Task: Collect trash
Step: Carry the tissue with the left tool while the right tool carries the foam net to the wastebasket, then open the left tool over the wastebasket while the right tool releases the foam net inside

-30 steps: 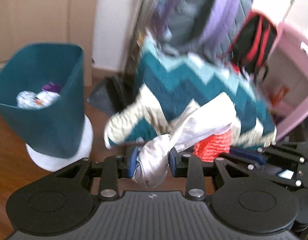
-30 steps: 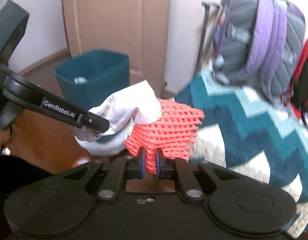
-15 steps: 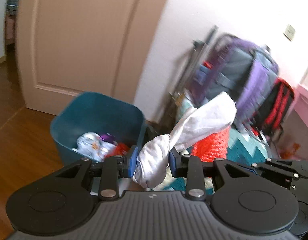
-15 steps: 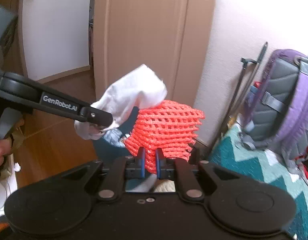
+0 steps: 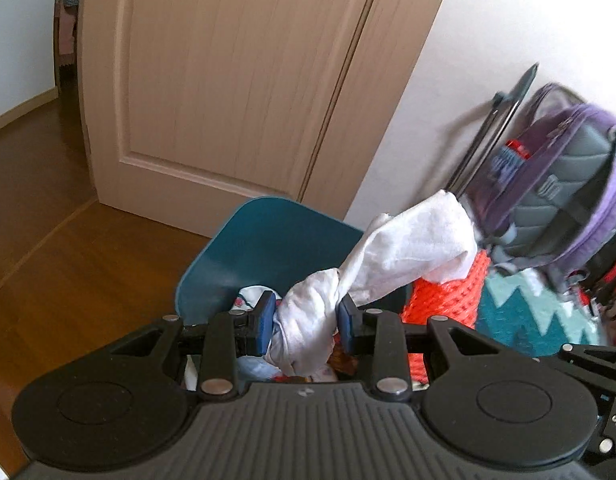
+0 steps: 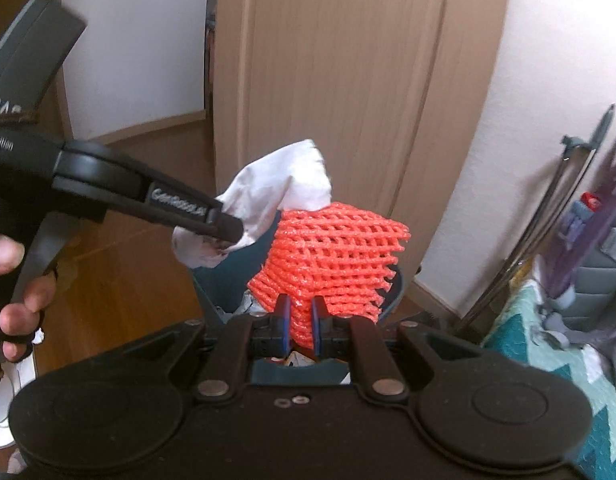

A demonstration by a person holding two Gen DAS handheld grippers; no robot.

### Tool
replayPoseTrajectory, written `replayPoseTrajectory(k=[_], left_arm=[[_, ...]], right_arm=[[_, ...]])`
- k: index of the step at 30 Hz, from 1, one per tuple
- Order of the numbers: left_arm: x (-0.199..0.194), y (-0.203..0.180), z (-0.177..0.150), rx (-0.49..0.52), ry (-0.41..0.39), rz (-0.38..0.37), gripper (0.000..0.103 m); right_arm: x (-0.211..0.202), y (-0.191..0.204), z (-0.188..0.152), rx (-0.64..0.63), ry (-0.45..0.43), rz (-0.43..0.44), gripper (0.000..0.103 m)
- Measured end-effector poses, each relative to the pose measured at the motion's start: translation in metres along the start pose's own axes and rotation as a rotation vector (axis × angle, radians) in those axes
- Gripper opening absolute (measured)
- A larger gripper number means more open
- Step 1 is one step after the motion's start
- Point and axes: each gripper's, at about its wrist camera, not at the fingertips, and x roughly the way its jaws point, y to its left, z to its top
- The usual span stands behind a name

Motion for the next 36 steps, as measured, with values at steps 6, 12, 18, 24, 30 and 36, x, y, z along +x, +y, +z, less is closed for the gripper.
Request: replayPoseTrajectory(k=[6,12,18,24,30,36], left_arm=[[0.05,0.004,0.003,0.037,0.077,0.024,0.032],[0.089,0.004,0.001,0.076,0.124,0.065,0.032],[0.116,0.012,-0.003,0.089,0.19,0.102,0.032],[0.128,0.016,-0.009,0.071,0.235,0.094,0.033],[0.125,0.014,-0.013,0.073,0.229,0.083,0.065],[0.11,0.008,-0.015,0.062,0.21,0.063,0.072]], right_arm=[[0.052,-0.005,-0.004,0.018,0.088,0.012,0.009],[0.089,-0.008,-0.011,0.026,0.155,0.018,0.01],[0.114,-0.004,-0.014,0.001,0.208,0.041,0.012],[0.122,0.003,-0.018,0.001,0.248,0.062,0.019],[0.118,-0.001,-0.018,0.025,0.252,0.058,0.022],[0.102,-0.005,-0.014,0.067,0.227,0.069,0.036]])
